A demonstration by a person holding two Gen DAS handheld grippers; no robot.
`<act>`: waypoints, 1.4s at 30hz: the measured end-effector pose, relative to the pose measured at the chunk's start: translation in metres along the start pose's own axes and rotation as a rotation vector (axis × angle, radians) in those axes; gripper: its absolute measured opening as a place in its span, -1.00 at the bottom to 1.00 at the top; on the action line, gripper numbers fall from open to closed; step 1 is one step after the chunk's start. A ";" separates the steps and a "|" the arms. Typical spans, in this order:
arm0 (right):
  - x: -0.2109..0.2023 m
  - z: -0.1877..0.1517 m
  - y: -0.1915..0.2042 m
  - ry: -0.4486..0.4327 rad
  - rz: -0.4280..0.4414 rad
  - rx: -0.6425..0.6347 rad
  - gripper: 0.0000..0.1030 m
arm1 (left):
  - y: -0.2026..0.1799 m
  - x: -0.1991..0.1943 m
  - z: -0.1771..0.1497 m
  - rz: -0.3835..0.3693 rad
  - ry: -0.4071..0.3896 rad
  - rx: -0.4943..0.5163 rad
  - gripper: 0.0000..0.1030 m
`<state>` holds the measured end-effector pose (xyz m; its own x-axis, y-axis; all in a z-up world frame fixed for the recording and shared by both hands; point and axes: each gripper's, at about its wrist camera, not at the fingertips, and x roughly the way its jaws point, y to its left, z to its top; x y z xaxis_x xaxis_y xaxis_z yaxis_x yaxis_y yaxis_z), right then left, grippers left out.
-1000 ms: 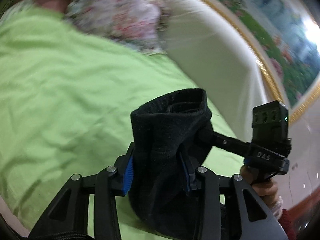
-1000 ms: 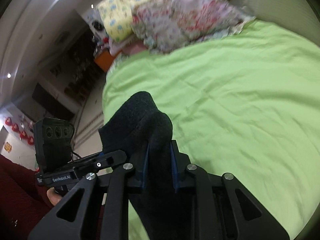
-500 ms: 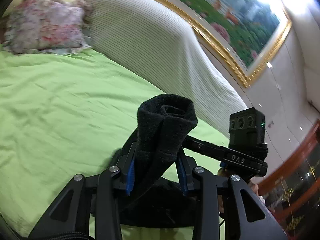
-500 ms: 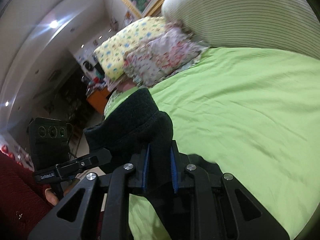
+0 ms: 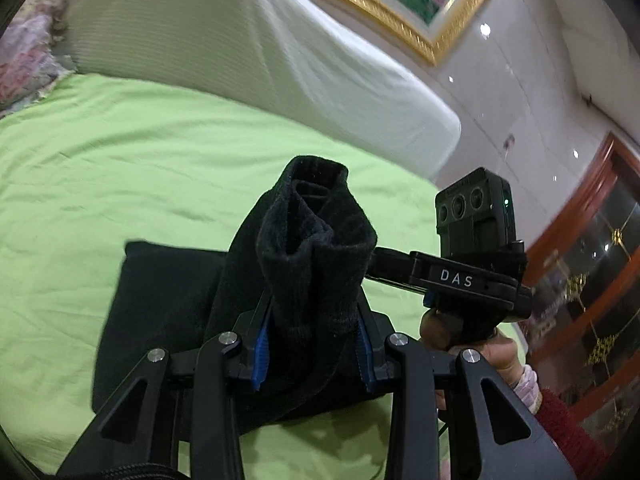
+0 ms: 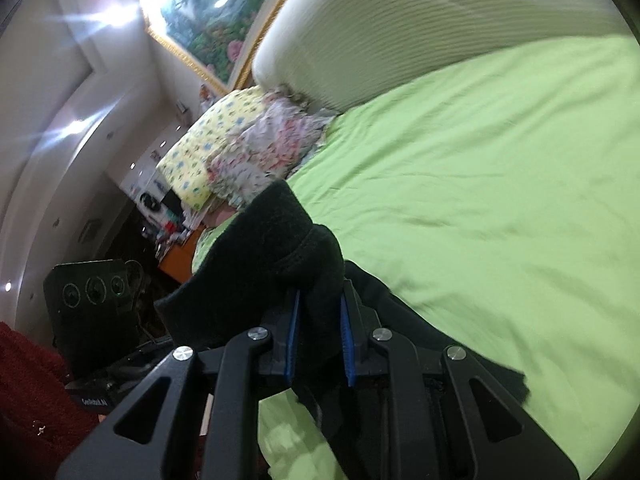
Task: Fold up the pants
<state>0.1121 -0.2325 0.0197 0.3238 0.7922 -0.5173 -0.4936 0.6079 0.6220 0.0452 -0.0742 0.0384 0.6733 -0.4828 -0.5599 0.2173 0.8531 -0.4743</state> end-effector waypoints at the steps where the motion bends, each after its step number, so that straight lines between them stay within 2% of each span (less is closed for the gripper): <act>1: -0.003 -0.004 -0.005 -0.005 -0.003 0.011 -0.62 | -0.004 0.004 -0.002 -0.001 0.009 0.008 -0.34; 9: -0.020 -0.022 -0.024 -0.041 -0.019 0.061 -0.63 | -0.029 0.031 -0.011 0.001 0.066 0.085 -0.34; 20: -0.018 -0.025 -0.029 -0.043 -0.030 0.080 -0.64 | -0.019 0.040 -0.004 0.007 0.082 0.080 -0.34; 28: -0.023 -0.032 -0.036 -0.037 -0.074 0.126 -0.64 | -0.019 0.045 -0.008 -0.012 0.110 0.081 -0.33; 34: -0.038 -0.043 -0.038 -0.056 -0.179 0.183 -0.63 | -0.022 0.054 -0.012 -0.052 0.168 0.094 -0.07; 35: -0.042 -0.044 -0.036 -0.072 -0.207 0.182 -0.62 | -0.022 0.054 -0.013 -0.054 0.170 0.097 0.06; 37: -0.054 -0.048 -0.031 -0.109 -0.283 0.188 -0.56 | -0.023 0.052 -0.014 -0.073 0.175 0.102 0.21; 39: -0.065 -0.052 -0.028 -0.147 -0.343 0.205 -0.13 | -0.024 0.047 -0.014 -0.079 0.177 0.103 0.33; 41: -0.077 -0.057 -0.025 -0.190 -0.390 0.225 0.03 | -0.022 0.042 -0.015 -0.082 0.173 0.102 0.36; 42: -0.081 -0.058 -0.024 -0.207 -0.402 0.234 0.04 | -0.020 0.040 -0.015 -0.086 0.177 0.099 0.37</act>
<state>0.0506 -0.3144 0.0121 0.6158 0.4727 -0.6304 -0.1103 0.8439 0.5251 0.0569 -0.1133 0.0155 0.5164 -0.5741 -0.6353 0.3424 0.8185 -0.4613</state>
